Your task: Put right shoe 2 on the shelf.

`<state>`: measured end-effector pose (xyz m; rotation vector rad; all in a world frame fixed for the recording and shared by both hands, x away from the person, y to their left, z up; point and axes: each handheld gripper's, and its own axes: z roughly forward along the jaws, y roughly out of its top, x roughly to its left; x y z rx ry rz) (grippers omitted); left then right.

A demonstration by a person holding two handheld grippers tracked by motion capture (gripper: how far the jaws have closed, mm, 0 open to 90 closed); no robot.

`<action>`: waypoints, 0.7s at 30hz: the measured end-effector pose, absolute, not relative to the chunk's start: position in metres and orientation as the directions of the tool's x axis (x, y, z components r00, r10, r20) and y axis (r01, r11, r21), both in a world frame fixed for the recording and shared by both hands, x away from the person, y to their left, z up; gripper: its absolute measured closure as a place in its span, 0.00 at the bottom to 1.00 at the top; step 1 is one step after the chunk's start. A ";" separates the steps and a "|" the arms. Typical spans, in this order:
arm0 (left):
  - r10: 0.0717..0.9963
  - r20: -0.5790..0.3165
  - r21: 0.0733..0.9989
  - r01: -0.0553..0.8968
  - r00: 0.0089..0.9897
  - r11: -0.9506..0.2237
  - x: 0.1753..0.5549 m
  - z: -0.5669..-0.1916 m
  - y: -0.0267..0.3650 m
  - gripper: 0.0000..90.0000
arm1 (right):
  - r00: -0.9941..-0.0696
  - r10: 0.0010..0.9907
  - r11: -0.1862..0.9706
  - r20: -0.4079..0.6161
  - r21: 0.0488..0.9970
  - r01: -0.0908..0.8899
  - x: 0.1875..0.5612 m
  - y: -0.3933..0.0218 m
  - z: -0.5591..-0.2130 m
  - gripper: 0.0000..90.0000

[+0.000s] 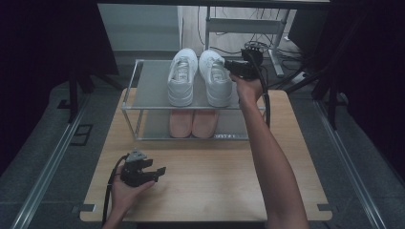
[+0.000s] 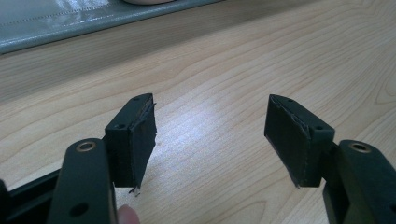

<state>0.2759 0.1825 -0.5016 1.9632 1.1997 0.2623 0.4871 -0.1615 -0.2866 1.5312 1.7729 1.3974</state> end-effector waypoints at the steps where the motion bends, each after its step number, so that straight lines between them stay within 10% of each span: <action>1: 0.821 -0.217 0.723 0.652 0.528 -0.229 0.276 -0.502 0.183 0.38 | -0.315 0.904 -0.106 0.290 0.865 0.490 0.485 -0.163 -0.286 0.77; 21: 0.822 -0.215 0.720 0.655 0.527 -0.231 0.276 -0.503 0.182 0.38 | -0.385 0.887 -0.070 0.257 0.897 0.436 0.448 -0.191 -0.291 0.89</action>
